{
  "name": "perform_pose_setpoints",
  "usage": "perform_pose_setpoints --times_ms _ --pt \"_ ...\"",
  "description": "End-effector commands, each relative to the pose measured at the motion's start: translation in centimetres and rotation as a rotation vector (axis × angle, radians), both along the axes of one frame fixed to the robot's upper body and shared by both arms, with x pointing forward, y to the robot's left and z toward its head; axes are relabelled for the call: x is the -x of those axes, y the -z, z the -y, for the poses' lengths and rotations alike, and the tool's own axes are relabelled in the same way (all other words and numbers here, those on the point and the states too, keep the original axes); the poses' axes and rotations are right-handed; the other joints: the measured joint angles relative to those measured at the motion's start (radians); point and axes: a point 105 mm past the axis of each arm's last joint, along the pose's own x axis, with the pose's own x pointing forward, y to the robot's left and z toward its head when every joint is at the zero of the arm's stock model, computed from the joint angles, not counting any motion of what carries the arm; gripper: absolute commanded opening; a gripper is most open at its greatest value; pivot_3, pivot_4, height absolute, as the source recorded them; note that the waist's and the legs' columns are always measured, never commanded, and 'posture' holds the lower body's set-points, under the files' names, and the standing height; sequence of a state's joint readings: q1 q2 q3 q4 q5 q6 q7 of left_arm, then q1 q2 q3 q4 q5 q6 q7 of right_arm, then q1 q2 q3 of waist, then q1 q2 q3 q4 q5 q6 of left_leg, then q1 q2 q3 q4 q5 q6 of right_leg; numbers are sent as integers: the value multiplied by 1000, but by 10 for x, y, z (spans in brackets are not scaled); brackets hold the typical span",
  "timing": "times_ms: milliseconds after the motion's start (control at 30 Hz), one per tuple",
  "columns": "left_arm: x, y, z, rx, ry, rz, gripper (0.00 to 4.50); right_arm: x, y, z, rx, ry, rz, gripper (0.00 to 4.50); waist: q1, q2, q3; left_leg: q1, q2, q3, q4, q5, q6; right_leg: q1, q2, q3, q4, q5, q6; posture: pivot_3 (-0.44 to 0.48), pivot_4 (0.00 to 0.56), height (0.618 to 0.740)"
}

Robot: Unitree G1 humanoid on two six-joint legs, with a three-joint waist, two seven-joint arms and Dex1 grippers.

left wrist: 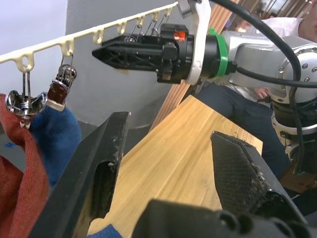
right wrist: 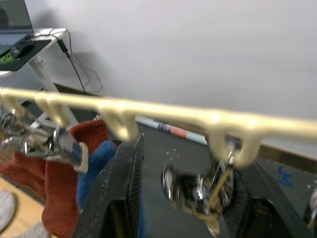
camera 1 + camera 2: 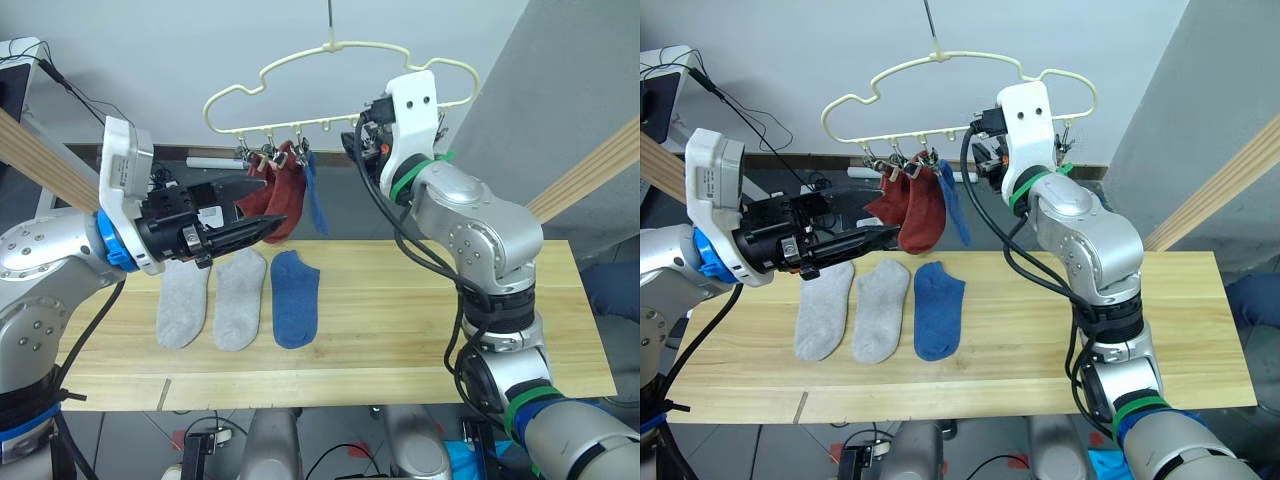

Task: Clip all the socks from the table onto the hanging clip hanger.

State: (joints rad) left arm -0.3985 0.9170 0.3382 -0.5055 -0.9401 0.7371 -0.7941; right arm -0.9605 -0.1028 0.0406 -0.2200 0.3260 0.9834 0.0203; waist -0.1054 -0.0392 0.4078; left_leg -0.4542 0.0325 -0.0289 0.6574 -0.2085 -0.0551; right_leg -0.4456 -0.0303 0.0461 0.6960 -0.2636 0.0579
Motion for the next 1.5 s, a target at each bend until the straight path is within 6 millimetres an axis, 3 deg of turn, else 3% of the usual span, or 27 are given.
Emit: perform_pose_setpoints --times_ms 33,233,333,500,900,1000,1100,1200,1267,1367,1500 --pt "6 -7 5 -19 13 41 3007 3 -17 4 -26 10 67 2030 0 0 0 0 0 0 0 0 0 0 0 0 0 0 0 -161 372 740" --pt "5 -6 5 -20 14 41 3007 2 -18 4 -30 18 73 2030 0 0 0 0 0 0 0 0 0 0 0 0 0 0 0 -163 369 740" --pt "5 -6 6 -20 14 43 3007 1 -17 5 -22 24 66 1483 0 0 0 0 0 0 -1 0 0 0 0 0 0 0 0 -163 369 740" --pt "5 -7 7 -19 13 42 3007 1 -16 6 -22 31 61 150 0 0 0 0 0 0 -1 0 0 0 0 0 0 0 0 -164 372 740" --pt "-5 4 4 -54 -68 -2 3007 -1 -17 8 -29 43 63 82 0 0 0 0 0 0 -1 0 0 0 0 0 0 0 0 -165 369 740" --pt "-18 50 -2 -145 -234 -188 3007 2 -19 7 -27 38 69 82 -1 0 0 0 0 0 -1 0 0 0 0 0 0 0 0 -169 376 740" --pt "-20 77 0 -154 -293 -291 3007 3 -20 8 -27 39 71 82 -2 0 0 0 0 0 -2 0 0 0 0 1 0 0 0 -177 383 740" --pt "-21 91 2 -169 -309 -286 3162 4 -20 7 -29 40 71 82 -1 0 0 0 0 0 -2 0 0 -1 0 0 -1 0 0 -184 386 740" --pt "-24 97 4 -139 -320 -278 3546 5 -20 7 -30 40 69 82 -1 0 0 0 0 0 -3 0 0 -1 0 1 -1 0 0 -188 387 740" --pt "-24 106 6 -184 -327 -247 4465 6 -20 6 -30 39 70 82 -1 0 0 0 0 1 -4 0 0 -1 -1 1 -1 0 0 -197 386 740" --pt "-34 126 12 -183 -402 -230 4465 7 -22 7 -37 38 70 82 -2 0 0 0 -1 1 -8 0 0 -2 -2 1 -2 0 -1 -208 386 740"
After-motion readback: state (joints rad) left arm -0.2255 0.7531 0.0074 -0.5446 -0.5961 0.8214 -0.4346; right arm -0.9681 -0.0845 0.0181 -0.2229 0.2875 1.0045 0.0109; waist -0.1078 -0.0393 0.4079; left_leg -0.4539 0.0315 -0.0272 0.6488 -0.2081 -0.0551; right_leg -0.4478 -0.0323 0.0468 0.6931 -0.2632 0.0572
